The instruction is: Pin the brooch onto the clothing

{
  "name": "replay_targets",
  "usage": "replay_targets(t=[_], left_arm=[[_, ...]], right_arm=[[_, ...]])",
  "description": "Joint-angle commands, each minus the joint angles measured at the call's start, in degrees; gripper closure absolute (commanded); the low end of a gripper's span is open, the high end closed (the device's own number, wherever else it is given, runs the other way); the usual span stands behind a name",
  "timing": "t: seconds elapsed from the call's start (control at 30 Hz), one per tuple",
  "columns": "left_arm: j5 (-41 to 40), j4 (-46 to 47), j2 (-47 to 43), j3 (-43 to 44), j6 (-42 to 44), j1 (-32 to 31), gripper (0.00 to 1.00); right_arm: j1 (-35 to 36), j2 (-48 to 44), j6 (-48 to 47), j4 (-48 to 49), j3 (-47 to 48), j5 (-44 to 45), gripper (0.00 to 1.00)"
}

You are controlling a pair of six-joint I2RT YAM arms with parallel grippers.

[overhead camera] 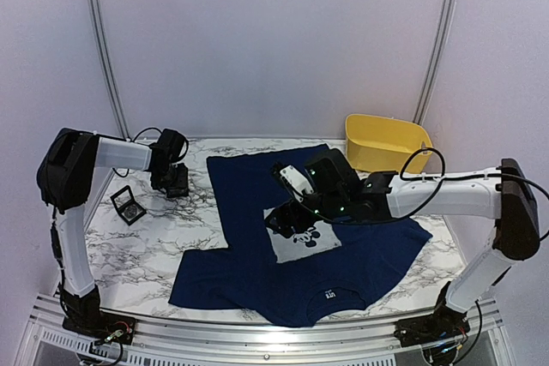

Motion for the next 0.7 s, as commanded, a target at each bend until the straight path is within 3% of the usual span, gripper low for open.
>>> replay_targets(t=[0.0,0.3,0.67], left_arm=[[1.9,-0.9,1.8,-0.3,0.2,0.5,0.36],[4.0,-0.5,2.5,-0.2,0.3,0.5,0.38],[2.9,-0.3,1.7,-1.2,0.9,0.5,0.59]], right_arm=[[-0.4,0.2,-0.5,-0.4,1.3,0.1,0.16],[-0.4,1.0,-0.3,-0.8,1.8,0.1,0.17],[-0.4,2.1,-0.8,-1.8,2.8,-0.5,0.17]])
